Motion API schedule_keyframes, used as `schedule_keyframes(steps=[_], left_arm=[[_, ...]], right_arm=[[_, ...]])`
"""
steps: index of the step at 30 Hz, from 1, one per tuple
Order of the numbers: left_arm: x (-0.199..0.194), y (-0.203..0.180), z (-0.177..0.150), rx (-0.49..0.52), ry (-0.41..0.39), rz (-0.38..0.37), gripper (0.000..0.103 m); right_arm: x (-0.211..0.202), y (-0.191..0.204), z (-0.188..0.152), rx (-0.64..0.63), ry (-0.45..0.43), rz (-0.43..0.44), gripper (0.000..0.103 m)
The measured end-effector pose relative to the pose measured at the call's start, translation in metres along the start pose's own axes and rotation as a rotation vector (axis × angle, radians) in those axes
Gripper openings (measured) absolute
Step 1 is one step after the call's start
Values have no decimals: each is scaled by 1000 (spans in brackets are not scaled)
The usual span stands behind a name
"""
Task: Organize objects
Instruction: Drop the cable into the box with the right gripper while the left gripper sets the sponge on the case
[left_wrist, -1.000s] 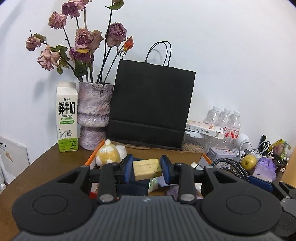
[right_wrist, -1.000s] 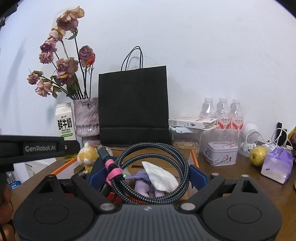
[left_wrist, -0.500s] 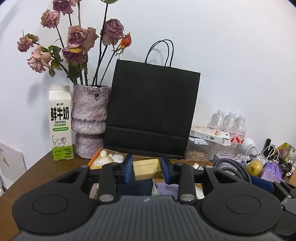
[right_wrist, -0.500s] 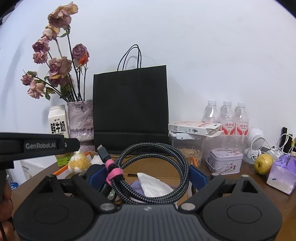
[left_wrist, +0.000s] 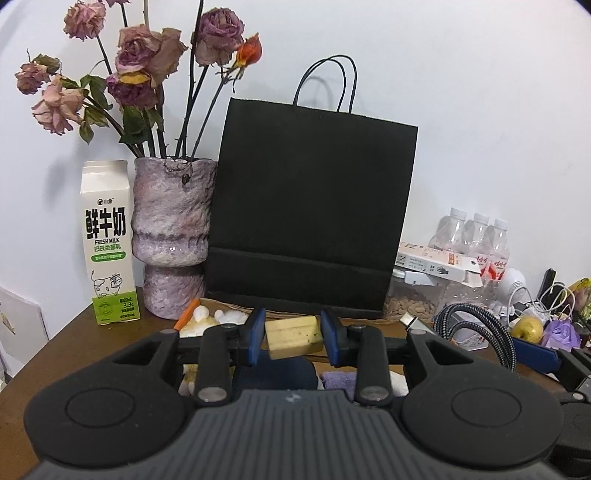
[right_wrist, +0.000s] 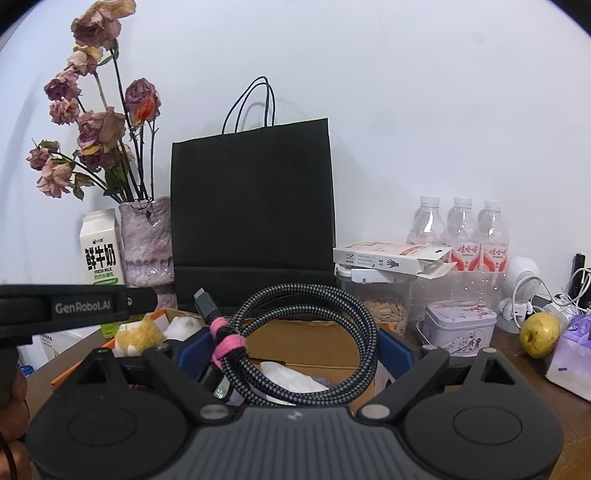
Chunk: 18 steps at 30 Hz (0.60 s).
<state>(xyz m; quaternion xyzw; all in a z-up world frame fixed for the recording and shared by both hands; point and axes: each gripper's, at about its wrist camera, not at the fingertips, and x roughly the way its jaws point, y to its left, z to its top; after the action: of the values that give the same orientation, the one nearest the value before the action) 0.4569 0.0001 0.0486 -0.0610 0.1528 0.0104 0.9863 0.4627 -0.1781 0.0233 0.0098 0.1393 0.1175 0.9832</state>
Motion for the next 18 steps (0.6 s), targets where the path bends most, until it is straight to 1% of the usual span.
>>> schedule_keyframes(steps=[9, 15, 16, 17, 18], left_arm=[[28, -2, 2, 23, 14, 8, 33], [34, -1, 0, 30, 24, 16, 34], [34, -1, 0, 31, 23, 19, 39], [34, -2, -1, 32, 21, 23, 58], [34, -2, -1, 32, 20, 30, 71]], right_arm=[[28, -2, 1, -19, 28, -6, 93], [40, -4, -3, -23, 67, -6, 93], [40, -4, -4, -18, 70, -4, 93], [41, -6, -4, -9, 73, 0, 93], [41, -7, -4, 2, 76, 1, 94]])
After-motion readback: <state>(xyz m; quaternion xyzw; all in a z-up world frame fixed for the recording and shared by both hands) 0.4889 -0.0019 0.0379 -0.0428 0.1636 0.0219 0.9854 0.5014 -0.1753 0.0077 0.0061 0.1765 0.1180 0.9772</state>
